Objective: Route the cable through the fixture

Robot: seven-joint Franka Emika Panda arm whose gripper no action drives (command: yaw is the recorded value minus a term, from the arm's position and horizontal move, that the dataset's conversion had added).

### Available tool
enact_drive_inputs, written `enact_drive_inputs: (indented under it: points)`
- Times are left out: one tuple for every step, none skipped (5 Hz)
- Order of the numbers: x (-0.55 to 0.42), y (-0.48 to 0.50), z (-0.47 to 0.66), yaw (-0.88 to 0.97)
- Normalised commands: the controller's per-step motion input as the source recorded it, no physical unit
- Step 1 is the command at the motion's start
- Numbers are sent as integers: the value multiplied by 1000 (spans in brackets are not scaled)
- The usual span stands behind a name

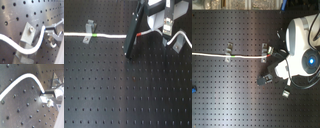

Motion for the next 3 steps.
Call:
enact_drive_inputs:
  points:
    - [33, -230, -682, 0]
    - [24, -289, -556, -129]
    - [-58, -288, -316, -343]
